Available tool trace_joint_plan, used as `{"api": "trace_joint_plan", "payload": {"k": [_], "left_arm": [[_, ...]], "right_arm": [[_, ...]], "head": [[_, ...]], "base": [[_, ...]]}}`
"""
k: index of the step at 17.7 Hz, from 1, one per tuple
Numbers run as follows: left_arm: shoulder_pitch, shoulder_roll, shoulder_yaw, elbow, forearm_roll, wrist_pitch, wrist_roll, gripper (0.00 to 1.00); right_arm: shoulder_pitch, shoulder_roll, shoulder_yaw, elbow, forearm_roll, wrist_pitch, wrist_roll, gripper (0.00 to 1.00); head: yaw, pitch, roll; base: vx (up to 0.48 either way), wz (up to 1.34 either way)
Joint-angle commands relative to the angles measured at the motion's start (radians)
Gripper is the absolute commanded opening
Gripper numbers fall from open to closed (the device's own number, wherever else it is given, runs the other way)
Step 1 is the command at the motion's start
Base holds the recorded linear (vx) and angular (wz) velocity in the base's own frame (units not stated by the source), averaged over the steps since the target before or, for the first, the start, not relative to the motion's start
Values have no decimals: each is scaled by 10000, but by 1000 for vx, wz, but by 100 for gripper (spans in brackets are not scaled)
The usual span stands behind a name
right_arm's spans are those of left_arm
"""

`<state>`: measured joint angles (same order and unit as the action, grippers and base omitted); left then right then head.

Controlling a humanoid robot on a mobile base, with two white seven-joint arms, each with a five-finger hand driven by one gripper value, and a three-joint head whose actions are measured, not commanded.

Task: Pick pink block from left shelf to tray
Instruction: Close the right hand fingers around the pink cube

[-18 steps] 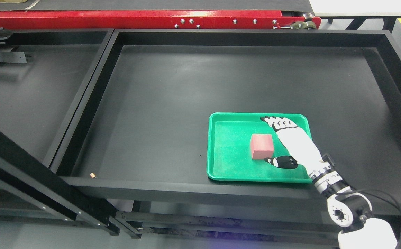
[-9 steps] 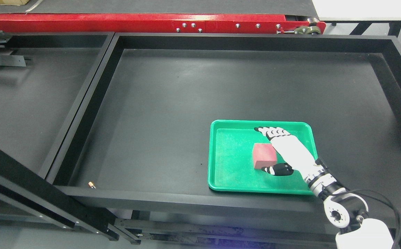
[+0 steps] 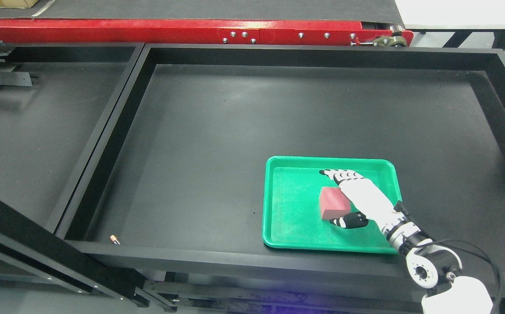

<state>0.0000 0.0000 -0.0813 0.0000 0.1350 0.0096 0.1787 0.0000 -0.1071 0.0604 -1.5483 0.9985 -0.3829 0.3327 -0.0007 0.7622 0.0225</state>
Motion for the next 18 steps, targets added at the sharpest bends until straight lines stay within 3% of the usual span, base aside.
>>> {"api": "trace_joint_plan", "payload": {"k": [1, 7, 15, 18], "left_arm": [[-292, 175, 0, -175, 0, -4, 8, 100], [-292, 175, 0, -175, 0, -4, 8, 100], [-292, 175, 0, -175, 0, -4, 8, 100], [-292, 175, 0, -175, 0, -4, 8, 100]], "right_arm": [[-153, -140, 71, 404, 31, 70, 17, 97], [-153, -309, 209, 512, 62, 484, 32, 95], [-138, -340, 348, 588, 62, 484, -335, 70], [-138, -340, 348, 680, 62, 500, -580, 55]], "head": [[0, 0, 0], [0, 0, 0], [0, 0, 0], [0, 0, 0]], "base": [[25, 0], [21, 0], [10, 0], [0, 0]]}}
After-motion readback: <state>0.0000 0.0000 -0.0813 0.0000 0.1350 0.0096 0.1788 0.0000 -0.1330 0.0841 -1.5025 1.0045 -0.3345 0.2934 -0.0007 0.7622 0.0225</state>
